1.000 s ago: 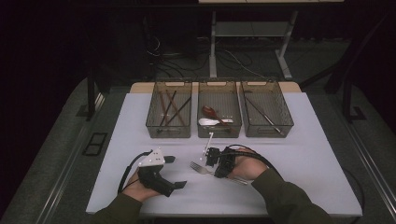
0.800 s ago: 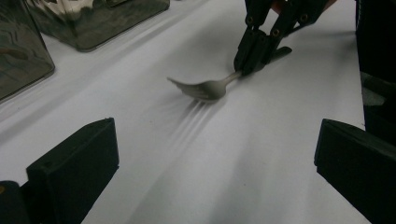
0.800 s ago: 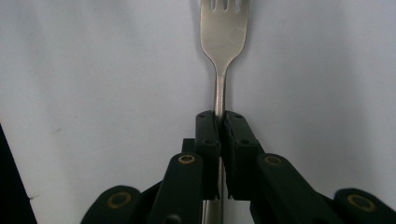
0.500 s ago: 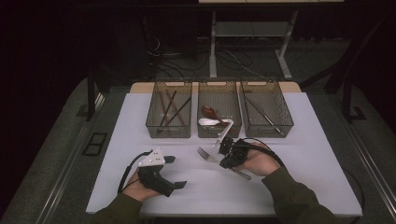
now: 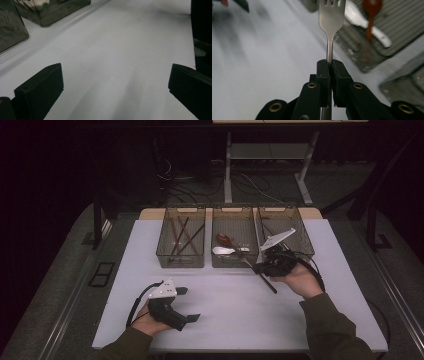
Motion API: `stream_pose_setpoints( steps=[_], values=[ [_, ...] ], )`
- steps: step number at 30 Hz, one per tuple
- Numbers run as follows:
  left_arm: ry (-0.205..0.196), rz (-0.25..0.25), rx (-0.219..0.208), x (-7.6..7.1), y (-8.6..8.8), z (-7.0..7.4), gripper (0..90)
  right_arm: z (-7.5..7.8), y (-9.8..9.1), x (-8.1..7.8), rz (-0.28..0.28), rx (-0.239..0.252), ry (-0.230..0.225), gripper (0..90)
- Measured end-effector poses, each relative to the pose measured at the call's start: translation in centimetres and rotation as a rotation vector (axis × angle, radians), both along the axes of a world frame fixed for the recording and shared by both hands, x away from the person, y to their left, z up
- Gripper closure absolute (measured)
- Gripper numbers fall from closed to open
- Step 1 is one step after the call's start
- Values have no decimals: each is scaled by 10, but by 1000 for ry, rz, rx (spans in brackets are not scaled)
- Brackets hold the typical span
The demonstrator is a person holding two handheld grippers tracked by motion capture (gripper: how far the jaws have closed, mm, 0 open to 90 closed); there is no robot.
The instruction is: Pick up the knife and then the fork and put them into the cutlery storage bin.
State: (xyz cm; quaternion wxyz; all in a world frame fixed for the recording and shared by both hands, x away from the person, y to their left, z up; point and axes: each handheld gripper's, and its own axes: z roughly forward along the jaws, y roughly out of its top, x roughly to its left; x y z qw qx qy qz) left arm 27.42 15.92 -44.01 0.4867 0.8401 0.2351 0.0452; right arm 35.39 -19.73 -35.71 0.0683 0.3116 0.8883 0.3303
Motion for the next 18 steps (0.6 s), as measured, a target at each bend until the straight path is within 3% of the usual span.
stream_pose_setpoints(
  steps=[10,18],
  values=[
    [5,1,-2,0,-1,-1,0,29,-40,23,-146,120,-103,850],
    [5,1,-1,0,-1,-1,0,45,-69,48,-293,129,-190,850]
  ],
)
